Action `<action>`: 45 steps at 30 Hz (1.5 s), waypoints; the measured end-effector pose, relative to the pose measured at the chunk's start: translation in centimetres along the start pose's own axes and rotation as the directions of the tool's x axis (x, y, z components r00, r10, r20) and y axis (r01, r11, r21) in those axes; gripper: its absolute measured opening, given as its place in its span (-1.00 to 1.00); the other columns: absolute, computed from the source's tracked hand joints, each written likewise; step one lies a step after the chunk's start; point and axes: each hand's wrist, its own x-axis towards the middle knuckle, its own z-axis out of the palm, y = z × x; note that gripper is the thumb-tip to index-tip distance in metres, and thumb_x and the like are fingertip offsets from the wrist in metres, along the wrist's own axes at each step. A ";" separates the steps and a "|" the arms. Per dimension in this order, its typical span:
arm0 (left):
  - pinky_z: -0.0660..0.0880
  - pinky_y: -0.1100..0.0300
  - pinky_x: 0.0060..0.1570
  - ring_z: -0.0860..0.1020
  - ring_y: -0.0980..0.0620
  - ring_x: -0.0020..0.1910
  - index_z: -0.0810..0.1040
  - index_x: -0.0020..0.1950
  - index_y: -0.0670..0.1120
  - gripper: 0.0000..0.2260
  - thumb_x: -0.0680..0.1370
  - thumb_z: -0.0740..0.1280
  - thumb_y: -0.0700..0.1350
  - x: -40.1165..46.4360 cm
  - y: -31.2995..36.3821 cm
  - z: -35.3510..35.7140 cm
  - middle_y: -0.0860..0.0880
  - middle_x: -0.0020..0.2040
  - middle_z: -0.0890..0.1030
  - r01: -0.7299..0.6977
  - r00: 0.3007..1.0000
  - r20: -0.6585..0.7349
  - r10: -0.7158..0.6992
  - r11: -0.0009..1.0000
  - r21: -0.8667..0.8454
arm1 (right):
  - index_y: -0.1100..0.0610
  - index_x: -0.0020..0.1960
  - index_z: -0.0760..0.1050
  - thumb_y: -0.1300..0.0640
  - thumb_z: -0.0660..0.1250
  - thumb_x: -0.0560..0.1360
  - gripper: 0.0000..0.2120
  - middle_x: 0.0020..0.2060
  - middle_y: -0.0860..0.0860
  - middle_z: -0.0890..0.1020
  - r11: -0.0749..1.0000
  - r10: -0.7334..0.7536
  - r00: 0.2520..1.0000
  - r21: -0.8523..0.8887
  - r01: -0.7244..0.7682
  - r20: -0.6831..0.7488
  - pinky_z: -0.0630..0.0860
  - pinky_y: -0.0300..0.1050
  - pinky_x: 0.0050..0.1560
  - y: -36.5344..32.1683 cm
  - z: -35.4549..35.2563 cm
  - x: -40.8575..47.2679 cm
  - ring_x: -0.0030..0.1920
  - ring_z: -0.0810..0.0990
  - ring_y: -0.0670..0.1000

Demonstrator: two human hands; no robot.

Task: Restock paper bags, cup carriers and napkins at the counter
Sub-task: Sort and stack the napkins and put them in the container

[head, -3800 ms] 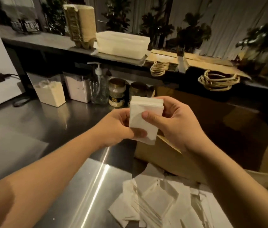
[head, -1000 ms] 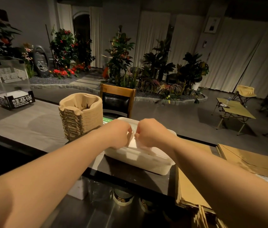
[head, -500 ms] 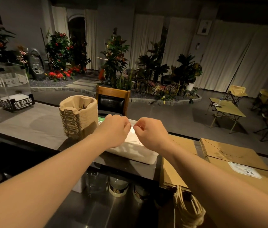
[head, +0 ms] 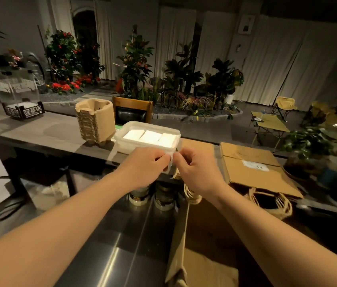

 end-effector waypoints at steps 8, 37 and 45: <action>0.36 0.15 -0.24 0.51 0.14 -0.35 0.54 -0.28 0.05 -0.64 0.67 0.21 0.09 -9.9 1.5 5.3 0.10 -0.41 0.53 -0.063 0.998 0.009 0.063 0.997 -0.046 | -0.12 -0.15 0.56 -0.09 0.25 0.65 -0.78 -0.31 -0.16 0.60 0.995 -0.058 0.998 -0.081 0.055 -0.026 0.49 -0.22 -0.26 2.2 -2.0 -12.6 -0.27 0.56 -0.17; -0.01 0.05 0.61 0.13 0.12 0.60 0.20 0.62 0.21 -0.55 0.72 -0.05 0.18 -28.4 -7.2 39.1 0.19 0.63 0.20 -0.050 0.955 0.295 -0.031 0.964 0.263 | -0.07 0.47 0.42 0.00 0.12 0.70 -0.64 0.44 -0.04 0.46 0.887 0.186 0.973 -0.449 -0.106 0.137 0.34 -0.08 0.42 23.8 11.1 -42.1 0.37 0.46 0.04; 0.32 -0.01 0.47 0.34 -0.02 0.48 0.38 0.51 0.11 -0.62 0.70 0.14 0.14 -30.2 -7.1 38.8 0.07 0.49 0.40 -0.035 0.998 0.062 0.031 0.998 0.060 | -0.02 0.26 0.58 0.08 0.30 0.62 -0.77 0.23 -0.02 0.58 0.958 0.065 0.987 -0.269 -0.104 -0.149 0.52 -0.03 0.26 23.6 8.2 -43.7 0.27 0.52 0.02</action>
